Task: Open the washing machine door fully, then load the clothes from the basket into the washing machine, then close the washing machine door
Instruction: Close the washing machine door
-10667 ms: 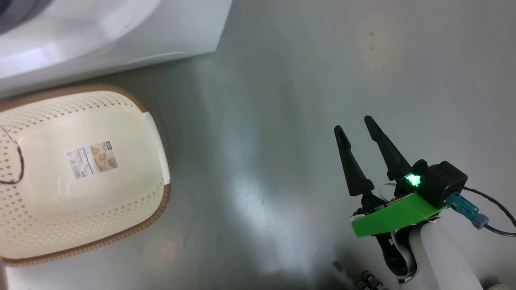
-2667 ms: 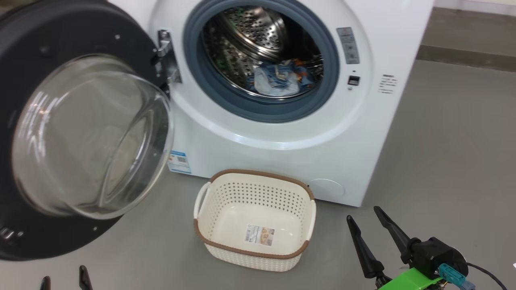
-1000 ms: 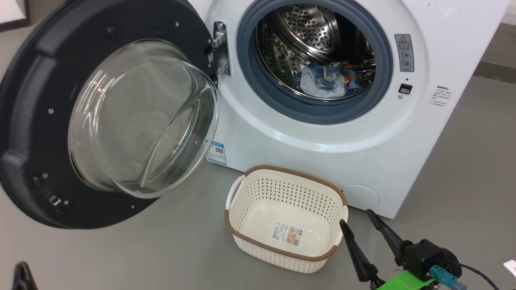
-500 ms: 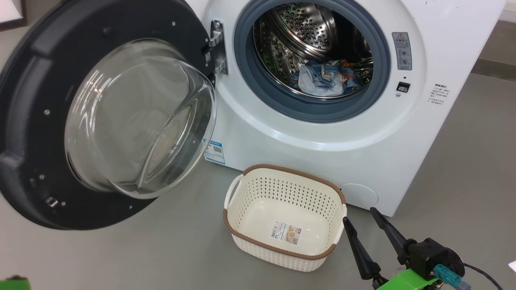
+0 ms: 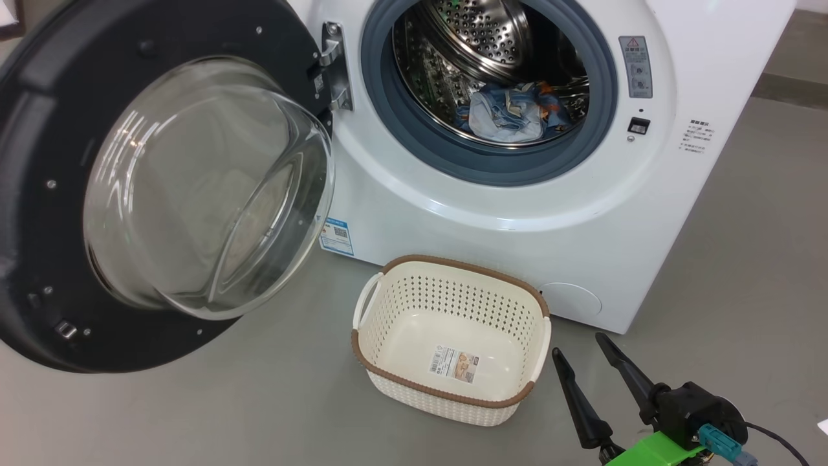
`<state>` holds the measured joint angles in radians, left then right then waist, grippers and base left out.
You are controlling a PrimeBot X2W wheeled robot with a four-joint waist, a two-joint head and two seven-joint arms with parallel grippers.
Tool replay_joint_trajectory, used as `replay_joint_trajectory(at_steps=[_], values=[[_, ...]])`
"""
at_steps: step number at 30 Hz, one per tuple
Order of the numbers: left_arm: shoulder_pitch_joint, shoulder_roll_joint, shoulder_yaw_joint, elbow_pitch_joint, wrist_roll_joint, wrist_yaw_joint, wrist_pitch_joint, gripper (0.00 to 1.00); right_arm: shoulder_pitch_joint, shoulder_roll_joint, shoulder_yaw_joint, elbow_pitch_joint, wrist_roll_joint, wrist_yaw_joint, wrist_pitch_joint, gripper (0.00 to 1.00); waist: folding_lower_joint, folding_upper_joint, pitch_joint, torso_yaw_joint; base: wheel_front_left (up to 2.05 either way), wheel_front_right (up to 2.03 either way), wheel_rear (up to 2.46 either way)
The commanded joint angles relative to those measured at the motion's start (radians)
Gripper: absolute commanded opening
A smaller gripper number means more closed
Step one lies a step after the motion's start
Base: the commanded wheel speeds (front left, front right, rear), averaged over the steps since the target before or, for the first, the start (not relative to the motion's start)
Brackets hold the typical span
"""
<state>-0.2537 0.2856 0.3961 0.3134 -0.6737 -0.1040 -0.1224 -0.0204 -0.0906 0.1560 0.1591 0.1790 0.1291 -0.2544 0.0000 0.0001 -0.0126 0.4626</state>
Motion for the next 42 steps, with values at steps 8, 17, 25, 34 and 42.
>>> replay_joint_trajectory(at_steps=[8, 17, 25, 34, 42], values=[[-0.205, 0.095, 0.119, 0.167, -0.256, -0.02, 0.124, 0.0, -0.039, -0.013, 0.037, -0.025, 0.008, 0.002, -0.007, 1.0, 0.0, -0.0001, 0.018, -0.02, 0.0, 0.0, 0.0], [-0.327, 0.152, 0.195, 0.352, -0.468, -0.014, 0.336, 0.0, -0.051, -0.03, 0.049, -0.022, 0.019, 0.002, -0.007, 1.0, 0.0, -0.0001, 0.038, -0.053, 0.0, 0.0, 0.0], [-0.372, 0.172, 0.249, 0.446, -0.572, 0.012, 0.438, 0.0, -0.065, -0.04, 0.058, -0.024, 0.024, 0.002, -0.001, 1.0, 0.0, -0.0001, 0.057, -0.084, 0.0, 0.0, 0.0], [-0.377, 0.174, 0.28, 0.486, -0.621, 0.008, 0.475, 0.0, -0.072, -0.053, 0.05, -0.031, 0.03, 0.002, 0.007, 1.0, 0.0, -0.0001, 0.08, -0.119, 0.0, 0.0, 0.0], [-0.362, 0.141, 0.27, 0.469, -0.673, -0.011, 0.583, 0.0, -0.069, -0.05, 0.045, -0.035, 0.034, 0.002, 0.011, 1.0, 0.0, -0.0001, 0.078, -0.125, 0.0, 0.0, 0.0]])
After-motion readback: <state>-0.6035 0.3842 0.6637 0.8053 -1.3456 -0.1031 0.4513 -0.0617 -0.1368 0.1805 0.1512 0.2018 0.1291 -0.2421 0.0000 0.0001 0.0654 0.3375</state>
